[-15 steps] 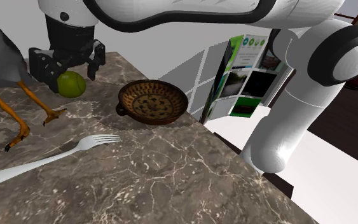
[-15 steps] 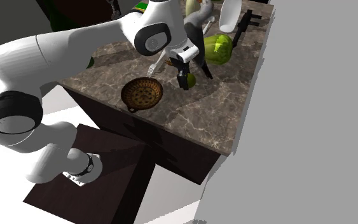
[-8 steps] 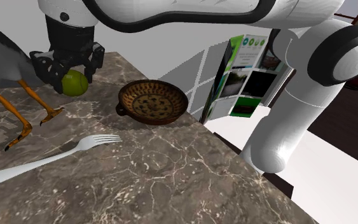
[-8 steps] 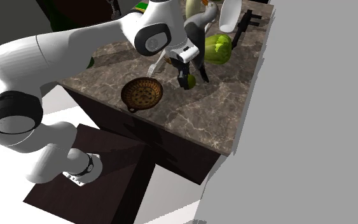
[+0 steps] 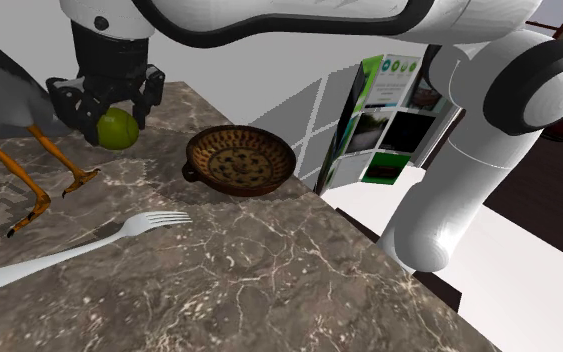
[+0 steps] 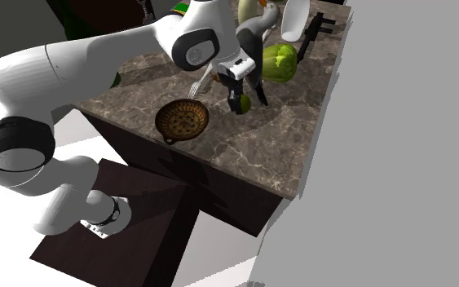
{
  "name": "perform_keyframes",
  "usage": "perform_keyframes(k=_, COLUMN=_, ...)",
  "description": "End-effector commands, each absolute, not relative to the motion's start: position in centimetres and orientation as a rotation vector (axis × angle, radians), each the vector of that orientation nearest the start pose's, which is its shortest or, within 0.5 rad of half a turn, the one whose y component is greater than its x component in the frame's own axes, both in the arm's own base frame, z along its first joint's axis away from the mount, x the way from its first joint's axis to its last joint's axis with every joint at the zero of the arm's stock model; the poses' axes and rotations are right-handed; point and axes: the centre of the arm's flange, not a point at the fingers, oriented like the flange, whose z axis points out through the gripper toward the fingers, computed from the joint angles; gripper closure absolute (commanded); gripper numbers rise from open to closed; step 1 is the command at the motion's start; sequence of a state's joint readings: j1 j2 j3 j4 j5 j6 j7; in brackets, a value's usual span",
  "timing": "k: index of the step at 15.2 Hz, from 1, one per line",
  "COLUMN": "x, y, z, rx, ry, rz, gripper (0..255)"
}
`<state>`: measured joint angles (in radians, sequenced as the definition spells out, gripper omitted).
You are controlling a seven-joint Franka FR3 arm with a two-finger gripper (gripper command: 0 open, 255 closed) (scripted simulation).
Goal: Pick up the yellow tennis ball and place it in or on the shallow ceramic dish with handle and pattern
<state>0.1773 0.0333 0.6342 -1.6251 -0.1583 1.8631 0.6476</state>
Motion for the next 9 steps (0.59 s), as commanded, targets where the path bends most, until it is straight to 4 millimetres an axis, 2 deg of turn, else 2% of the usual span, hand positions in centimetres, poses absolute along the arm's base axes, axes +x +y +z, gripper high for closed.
perform_keyframes(k=1, x=41.8, y=41.5, z=62.0, rx=-3.065, ry=-0.294, rz=-0.384, gripper=255)
perform_keyframes(k=9, x=41.8, y=41.5, z=66.2, rx=-3.065, ry=-0.294, rz=-0.384, gripper=255)
